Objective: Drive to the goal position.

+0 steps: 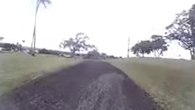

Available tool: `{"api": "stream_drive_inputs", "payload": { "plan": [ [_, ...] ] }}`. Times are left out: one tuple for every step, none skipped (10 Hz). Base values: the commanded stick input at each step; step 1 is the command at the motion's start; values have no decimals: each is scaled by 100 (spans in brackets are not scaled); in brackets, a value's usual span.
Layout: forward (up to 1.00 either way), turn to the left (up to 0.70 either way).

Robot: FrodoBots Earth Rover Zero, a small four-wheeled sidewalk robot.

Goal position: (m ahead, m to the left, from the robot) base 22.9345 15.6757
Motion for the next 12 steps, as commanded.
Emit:
{"api": "stream_drive_inputs", "payload": {
  "plan": [
    [50,0],
    [50,0],
    [50,0],
    [50,0],
    [50,0],
    [50,0],
    [50,0],
    [50,0],
    [50,0],
    [50,0],
    [50,0],
    [50,0]
  ]
}}
